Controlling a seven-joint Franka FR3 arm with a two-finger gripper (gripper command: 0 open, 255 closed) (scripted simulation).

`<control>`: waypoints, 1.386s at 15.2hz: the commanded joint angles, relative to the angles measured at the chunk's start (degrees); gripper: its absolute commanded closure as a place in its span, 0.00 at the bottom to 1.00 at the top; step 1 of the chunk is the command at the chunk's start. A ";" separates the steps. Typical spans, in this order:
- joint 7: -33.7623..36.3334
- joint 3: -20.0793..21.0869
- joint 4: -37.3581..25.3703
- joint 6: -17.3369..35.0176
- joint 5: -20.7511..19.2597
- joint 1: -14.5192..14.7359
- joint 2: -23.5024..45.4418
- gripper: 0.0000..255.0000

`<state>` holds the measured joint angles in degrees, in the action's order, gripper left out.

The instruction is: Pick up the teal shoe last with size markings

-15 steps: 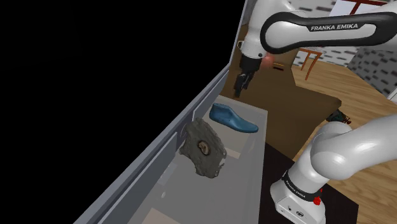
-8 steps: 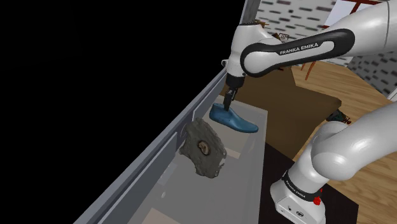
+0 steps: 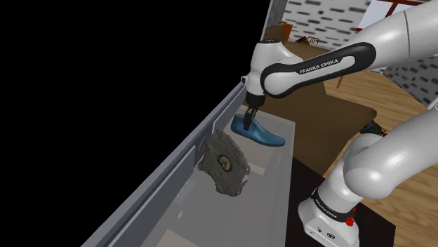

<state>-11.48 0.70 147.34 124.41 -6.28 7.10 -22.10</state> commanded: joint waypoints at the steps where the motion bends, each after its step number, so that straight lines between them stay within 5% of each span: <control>1: 0.03 0.00 0.20 0.36 -0.02 -0.01 0.13 1.00; 10: -0.01 -0.03 0.19 0.39 -0.05 -0.04 0.16 1.00; 21: -0.98 -0.03 -5.55 -9.03 0.58 0.18 -3.55 1.00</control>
<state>-12.30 0.71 142.54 116.36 -5.73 7.29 -25.39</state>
